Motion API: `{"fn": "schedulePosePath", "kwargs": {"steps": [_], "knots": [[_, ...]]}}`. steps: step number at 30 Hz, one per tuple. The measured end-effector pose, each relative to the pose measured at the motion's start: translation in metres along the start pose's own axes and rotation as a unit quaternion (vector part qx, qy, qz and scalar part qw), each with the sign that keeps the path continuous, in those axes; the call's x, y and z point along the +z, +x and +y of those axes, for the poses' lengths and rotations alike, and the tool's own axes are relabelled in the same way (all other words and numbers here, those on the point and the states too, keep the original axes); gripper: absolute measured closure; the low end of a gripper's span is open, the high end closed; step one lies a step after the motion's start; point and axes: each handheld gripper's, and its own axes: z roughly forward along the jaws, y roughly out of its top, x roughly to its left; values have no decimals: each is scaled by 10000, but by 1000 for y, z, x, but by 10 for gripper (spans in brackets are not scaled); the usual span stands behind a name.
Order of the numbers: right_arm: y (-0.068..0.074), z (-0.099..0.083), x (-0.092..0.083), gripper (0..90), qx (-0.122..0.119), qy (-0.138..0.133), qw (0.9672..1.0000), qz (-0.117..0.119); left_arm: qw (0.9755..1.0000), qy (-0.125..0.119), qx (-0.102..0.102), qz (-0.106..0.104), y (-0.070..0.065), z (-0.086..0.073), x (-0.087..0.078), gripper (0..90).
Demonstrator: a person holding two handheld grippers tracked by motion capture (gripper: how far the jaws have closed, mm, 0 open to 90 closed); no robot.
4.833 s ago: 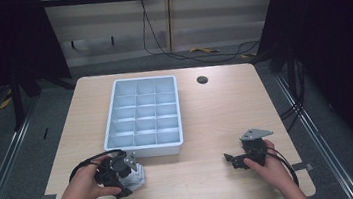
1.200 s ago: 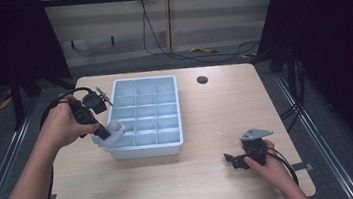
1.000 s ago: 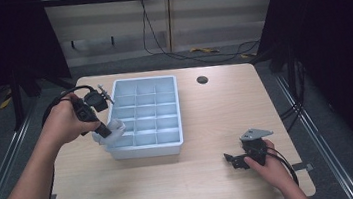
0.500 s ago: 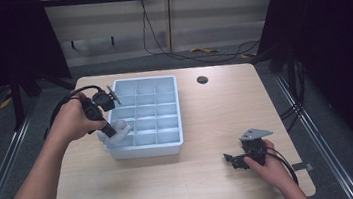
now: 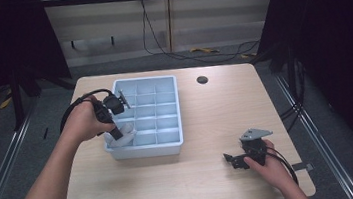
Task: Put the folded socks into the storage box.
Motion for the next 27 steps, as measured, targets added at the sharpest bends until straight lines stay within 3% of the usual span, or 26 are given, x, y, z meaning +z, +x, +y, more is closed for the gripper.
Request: {"fn": "schedulePosePath", "kwargs": {"steps": [2, 8, 9, 27], "knots": [[0, 0, 0, 82, 0, 0, 10000, 0, 9999, 69, 9, -84, 1, -1, 4, 794], [0, 0, 0, 82, 1, 0, 10000, 0, 9999, 136, 38, -3, 0, 3, 9, 794], [0, 0, 0, 82, 0, 1, 10000, 0, 9999, 132, -36, -27, 0, 3, 10, 794], [0, 0, 0, 82, -2, 1, 10000, 2, 9997, 187, -132, -84, 6, 3, 19, 800]]}}
